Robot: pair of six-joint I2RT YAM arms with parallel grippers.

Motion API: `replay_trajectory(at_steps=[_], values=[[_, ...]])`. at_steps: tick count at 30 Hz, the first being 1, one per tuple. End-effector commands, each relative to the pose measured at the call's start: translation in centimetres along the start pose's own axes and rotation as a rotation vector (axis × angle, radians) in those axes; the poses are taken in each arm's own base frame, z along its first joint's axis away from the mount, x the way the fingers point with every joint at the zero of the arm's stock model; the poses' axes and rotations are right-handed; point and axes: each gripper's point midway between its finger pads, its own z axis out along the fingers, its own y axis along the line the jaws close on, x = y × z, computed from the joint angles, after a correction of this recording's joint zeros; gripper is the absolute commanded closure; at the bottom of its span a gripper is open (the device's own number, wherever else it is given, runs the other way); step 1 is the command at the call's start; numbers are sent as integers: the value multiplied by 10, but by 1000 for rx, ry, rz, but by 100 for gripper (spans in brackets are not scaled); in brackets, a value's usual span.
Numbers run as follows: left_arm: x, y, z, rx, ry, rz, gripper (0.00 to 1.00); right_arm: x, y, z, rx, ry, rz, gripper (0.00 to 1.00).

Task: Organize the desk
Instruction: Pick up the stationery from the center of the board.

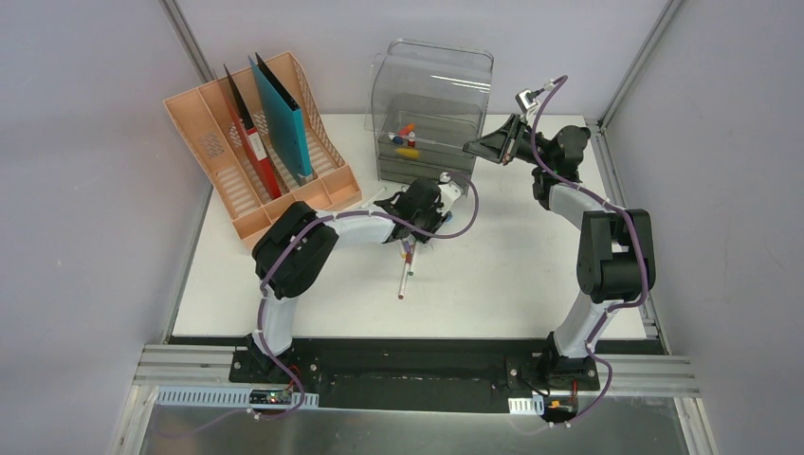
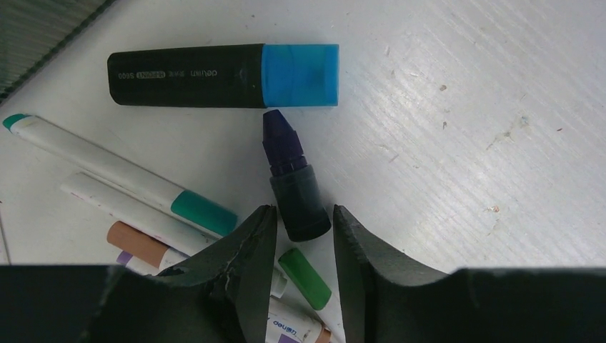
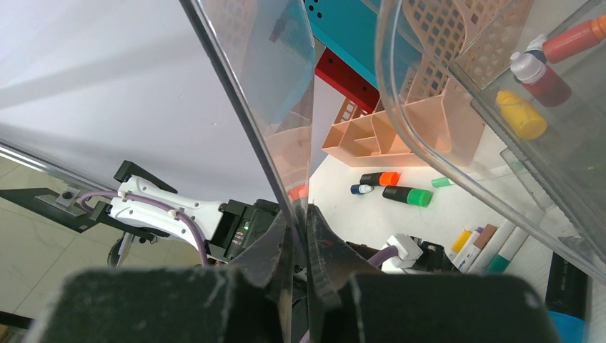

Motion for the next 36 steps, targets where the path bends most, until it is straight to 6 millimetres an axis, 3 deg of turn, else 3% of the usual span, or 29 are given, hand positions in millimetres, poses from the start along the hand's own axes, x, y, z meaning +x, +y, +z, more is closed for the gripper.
replay_trajectory(at_steps=[1,7,13,22,31,36], values=[[-15,-1,1,-19,-18,6,65,5,14,5,-35,48,6,95],[-12,-2,4,-35,4,4,72,5,13,5,-34,48,7,95],[-14,-1,-3,-49,-9,-26,99,4,14,5,-34,48,6,95],[-34,-5,-47,-24,-185,-84,100,5,14,5,-35,49,5,95],[-55,36,-110,-220,-510,-298,100,5,15,5,-36,49,6,95],[-77,47,-127,-134,-596,-407,100,5,15,5,-36,49,4,95]])
